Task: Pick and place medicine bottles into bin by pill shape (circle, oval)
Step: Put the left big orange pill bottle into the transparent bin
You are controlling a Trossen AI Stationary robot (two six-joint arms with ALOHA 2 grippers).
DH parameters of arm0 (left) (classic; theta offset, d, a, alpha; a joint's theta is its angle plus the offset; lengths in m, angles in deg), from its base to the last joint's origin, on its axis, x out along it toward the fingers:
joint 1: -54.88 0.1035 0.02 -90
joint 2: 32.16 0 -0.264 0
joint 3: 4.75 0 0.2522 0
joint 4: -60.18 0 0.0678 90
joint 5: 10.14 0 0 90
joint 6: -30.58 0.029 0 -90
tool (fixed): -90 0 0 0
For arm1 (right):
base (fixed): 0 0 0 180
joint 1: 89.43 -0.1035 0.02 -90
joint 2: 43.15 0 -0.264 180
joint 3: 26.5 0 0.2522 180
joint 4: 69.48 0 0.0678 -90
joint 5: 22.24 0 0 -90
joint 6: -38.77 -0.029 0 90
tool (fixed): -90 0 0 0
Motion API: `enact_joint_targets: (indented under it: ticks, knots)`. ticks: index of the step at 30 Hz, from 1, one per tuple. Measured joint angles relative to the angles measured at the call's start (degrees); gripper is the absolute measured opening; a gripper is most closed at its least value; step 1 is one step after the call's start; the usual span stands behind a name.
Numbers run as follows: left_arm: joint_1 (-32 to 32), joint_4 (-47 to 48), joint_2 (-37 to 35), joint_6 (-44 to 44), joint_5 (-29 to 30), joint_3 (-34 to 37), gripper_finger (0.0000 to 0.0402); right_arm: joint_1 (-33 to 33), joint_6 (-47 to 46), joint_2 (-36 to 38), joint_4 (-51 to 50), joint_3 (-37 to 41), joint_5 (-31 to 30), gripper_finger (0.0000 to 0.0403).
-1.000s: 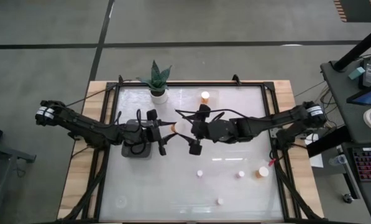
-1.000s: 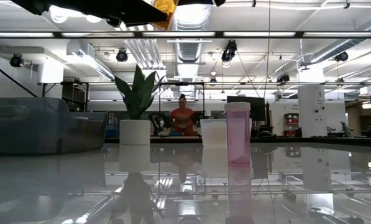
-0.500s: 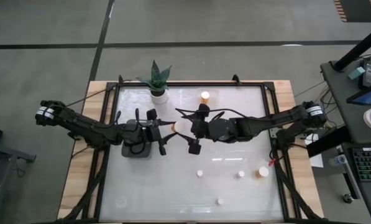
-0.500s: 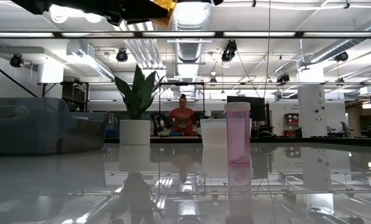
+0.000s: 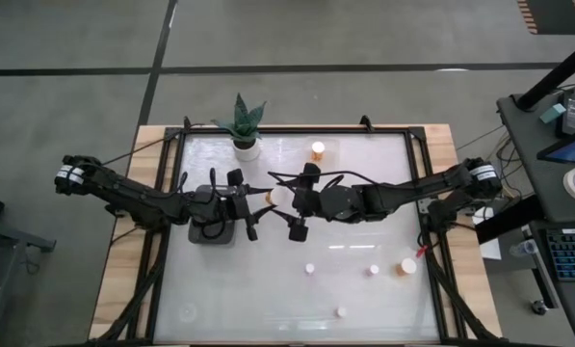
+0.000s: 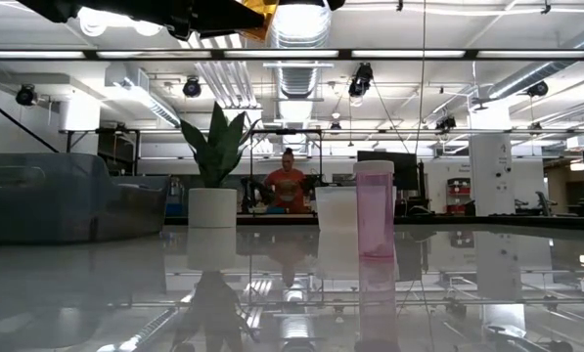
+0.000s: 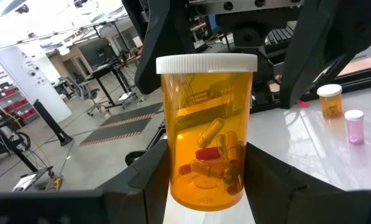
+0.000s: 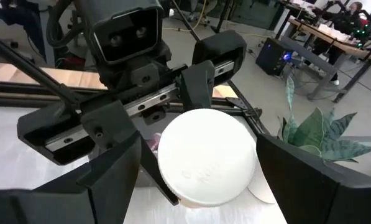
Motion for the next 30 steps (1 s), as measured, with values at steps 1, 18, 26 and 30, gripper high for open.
enact_joint_targets:
  ticks: [1, 18, 26, 30]
  knots:
    - [0.0, 0.0, 0.0, 0.0, 0.0, 0.0, 0.0152, 0.0, -0.19, 0.01, 0.0, 0.0, 0.0, 0.0308]
    - [0.0, -0.12, 0.0, -1.55, 0.27, -0.02, 0.0212, 0.02, -0.37, 0.11, -0.56, 0.0, -0.15, 0.0197]
    - [0.0, 1.29, -0.12, -1.14, 0.34, -0.02, 0.0254, 0.1, -1.28, 0.11, -1.5, -0.02, -0.01, 0.0213]
    - [0.0, 4.33, -1.06, -1.09, 0.33, 0.0, 0.0256, 0.96, -3.15, 0.11, -5.54, -1.01, -0.01, 0.0207]
